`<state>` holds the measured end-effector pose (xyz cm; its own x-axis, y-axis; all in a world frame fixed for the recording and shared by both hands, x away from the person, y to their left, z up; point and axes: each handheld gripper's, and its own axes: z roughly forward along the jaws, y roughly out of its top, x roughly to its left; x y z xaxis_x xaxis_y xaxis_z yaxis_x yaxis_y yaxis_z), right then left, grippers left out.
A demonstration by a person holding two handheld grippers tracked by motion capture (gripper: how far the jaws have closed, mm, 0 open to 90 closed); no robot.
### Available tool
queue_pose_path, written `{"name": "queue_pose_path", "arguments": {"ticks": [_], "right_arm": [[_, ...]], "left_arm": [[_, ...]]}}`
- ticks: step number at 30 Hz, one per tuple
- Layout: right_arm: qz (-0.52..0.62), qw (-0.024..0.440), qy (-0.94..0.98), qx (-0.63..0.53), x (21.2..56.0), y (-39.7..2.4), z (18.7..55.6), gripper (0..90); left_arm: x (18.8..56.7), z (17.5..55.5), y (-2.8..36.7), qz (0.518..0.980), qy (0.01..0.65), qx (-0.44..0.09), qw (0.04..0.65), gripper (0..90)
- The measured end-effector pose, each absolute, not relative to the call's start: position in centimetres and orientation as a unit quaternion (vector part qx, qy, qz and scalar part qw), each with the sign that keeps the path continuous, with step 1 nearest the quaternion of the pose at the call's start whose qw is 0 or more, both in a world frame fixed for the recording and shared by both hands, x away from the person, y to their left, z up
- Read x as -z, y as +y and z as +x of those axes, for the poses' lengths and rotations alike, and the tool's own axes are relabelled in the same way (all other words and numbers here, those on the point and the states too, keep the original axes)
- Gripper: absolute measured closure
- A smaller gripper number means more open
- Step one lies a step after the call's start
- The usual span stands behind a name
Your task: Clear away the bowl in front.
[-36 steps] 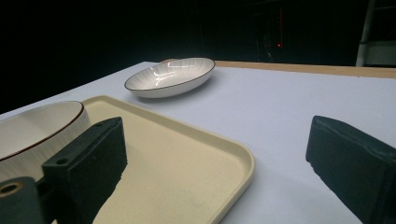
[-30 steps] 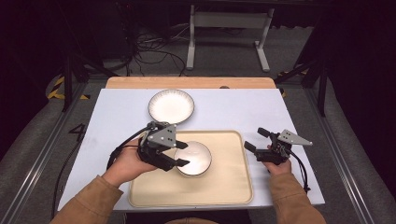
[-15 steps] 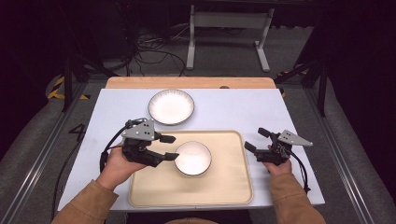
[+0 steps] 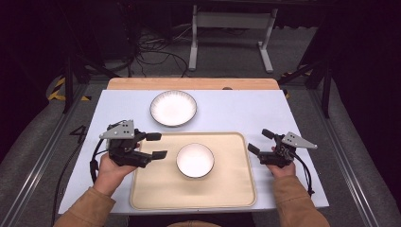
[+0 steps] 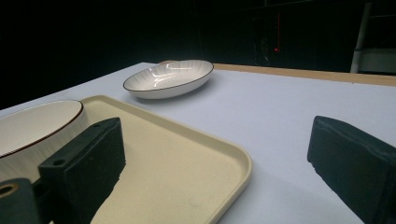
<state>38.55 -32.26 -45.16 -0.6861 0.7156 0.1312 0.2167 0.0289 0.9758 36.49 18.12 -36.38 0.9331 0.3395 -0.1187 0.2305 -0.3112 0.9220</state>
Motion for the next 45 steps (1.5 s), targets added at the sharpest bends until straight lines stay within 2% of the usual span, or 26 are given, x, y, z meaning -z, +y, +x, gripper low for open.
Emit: {"name": "queue_pose_path", "arguments": {"ticks": [6,14,31,38,45], "right_arm": [[0.339,0.204,0.687,-0.609,45.2,-32.3,38.5,4.3],[0.340,0.204,0.686,-0.610,45.1,-32.3,38.5,4.2],[0.339,0.202,0.686,-0.612,45.2,-32.3,38.5,4.1],[0.339,0.201,0.686,-0.612,45.1,-32.3,38.5,4.1],[0.336,0.201,0.686,-0.613,45.1,-32.2,38.4,4.0]], "left_arm": [[37.3,36.1,19.3,0.788,0.194,-0.073,0.580,28.2],[38.7,36.3,20.8,0.772,0.221,-0.081,0.590,23.0],[41.8,35.9,22.9,0.764,0.251,-0.093,0.587,1.7],[43.0,35.9,23.7,0.758,0.267,-0.101,0.586,0.6],[44.4,36.3,24.6,0.745,0.301,-0.081,0.590,0.6]]}}
